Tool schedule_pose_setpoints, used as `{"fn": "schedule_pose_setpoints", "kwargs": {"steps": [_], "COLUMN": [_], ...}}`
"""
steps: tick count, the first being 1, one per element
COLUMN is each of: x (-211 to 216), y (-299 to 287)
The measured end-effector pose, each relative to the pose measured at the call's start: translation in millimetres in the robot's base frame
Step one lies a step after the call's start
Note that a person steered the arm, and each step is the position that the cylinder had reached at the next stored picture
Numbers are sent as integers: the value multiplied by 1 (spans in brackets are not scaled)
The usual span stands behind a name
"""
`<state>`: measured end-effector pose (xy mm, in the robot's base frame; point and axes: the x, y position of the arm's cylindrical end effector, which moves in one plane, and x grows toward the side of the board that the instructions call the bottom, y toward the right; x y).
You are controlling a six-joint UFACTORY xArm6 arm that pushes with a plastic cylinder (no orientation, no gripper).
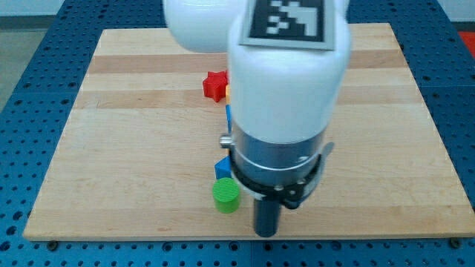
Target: Place the green circle at the left side of the blue triangle
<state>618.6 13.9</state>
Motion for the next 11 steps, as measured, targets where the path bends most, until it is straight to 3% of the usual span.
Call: {"fn": "schedule_pose_setpoints", "kwargs": {"steps": [2,5,11], "x": [-1,-19,-68], "y": [-44,-20,-89]}}
